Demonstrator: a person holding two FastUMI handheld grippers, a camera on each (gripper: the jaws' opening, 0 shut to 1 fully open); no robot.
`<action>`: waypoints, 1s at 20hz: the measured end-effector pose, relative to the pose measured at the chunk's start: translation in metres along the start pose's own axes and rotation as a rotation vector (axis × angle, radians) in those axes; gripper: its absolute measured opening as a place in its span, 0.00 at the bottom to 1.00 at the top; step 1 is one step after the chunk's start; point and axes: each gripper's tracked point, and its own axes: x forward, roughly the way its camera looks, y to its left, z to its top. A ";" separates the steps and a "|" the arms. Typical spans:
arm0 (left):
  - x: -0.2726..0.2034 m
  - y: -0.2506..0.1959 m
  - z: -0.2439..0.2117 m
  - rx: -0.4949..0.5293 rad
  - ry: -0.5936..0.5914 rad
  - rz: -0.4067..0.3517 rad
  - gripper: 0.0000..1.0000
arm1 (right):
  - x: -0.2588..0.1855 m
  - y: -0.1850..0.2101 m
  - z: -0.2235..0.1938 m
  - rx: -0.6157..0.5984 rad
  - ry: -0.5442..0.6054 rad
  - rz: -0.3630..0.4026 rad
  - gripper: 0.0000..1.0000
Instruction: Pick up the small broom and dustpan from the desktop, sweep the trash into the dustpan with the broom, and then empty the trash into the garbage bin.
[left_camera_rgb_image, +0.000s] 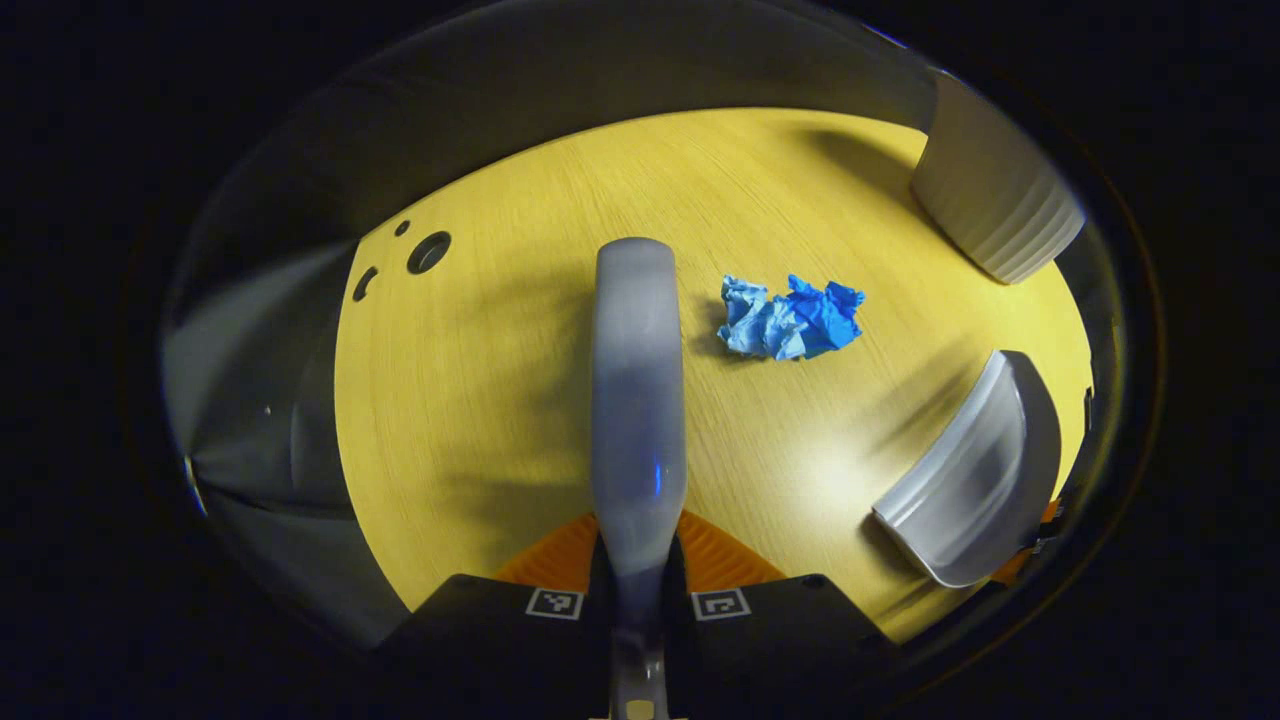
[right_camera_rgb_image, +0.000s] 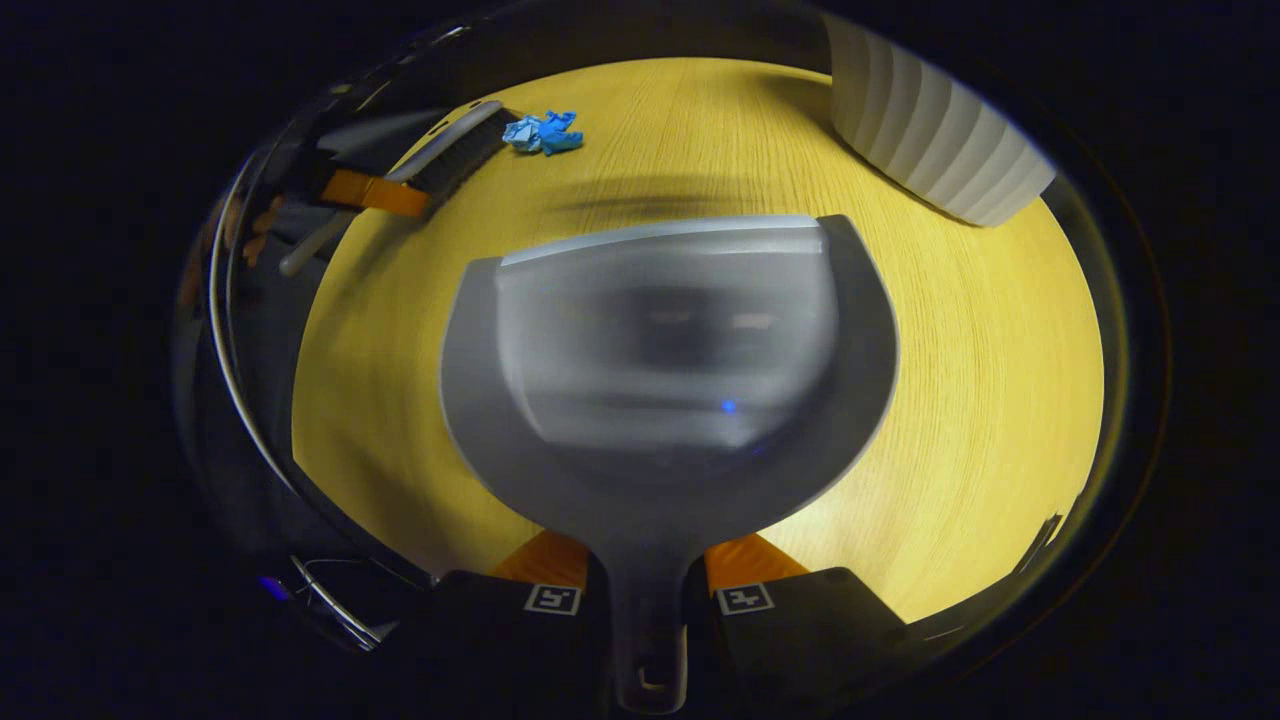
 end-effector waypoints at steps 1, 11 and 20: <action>0.005 0.001 0.004 0.033 0.017 0.005 0.25 | -0.001 -0.004 -0.001 -0.016 0.005 0.003 0.34; 0.020 -0.027 0.059 0.429 -0.036 -0.058 0.25 | -0.010 -0.031 0.000 -0.136 0.009 0.015 0.34; -0.003 -0.123 0.018 0.520 -0.008 -0.294 0.26 | -0.008 -0.035 -0.003 -0.165 0.003 0.010 0.34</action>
